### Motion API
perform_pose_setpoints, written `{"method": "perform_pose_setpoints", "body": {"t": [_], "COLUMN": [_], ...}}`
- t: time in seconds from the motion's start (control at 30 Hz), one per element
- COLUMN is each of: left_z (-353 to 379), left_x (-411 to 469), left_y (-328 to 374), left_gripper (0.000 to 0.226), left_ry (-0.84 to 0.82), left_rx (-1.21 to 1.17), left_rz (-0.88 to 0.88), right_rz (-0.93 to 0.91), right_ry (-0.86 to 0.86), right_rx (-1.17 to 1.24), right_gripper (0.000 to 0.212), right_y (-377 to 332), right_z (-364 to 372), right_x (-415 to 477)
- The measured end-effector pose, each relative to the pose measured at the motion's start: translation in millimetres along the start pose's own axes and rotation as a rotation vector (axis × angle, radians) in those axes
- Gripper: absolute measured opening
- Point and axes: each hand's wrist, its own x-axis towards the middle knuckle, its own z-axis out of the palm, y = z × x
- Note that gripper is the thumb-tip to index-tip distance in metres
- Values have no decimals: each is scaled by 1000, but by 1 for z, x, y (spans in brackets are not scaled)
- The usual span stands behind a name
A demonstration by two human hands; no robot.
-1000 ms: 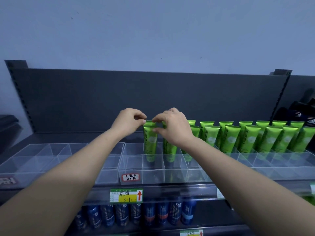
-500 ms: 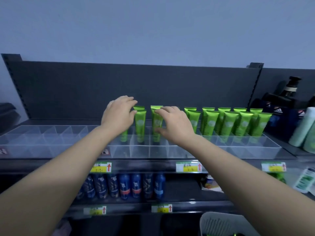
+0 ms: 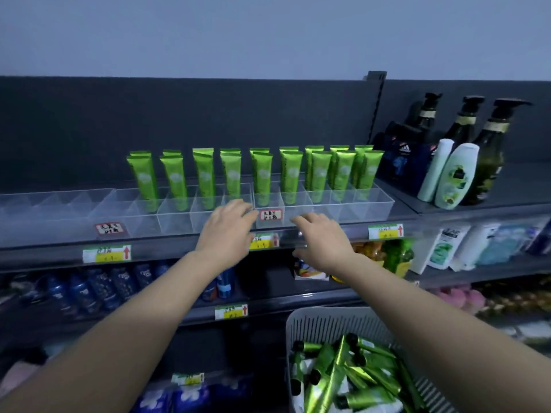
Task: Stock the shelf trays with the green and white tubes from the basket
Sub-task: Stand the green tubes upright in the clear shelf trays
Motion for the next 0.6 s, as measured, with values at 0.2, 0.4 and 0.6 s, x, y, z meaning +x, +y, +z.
{"method": "perform_pose_setpoints", "body": {"t": [0.2, 0.4, 0.6], "left_z": [57, 112, 159], "left_x": [-20, -44, -62], "left_y": [44, 89, 128], "left_gripper": [48, 44, 44], "left_ry": [-104, -240, -408], "left_rx": [-38, -83, -110], "left_rz": [157, 281, 306], "right_rz": [121, 285, 378], "right_ry": [-124, -253, -382], "right_rx": [-11, 4, 49], "right_gripper": [61, 58, 58], "right_y": [37, 66, 102], "right_z": [44, 85, 128], "right_x": [-50, -102, -136]}}
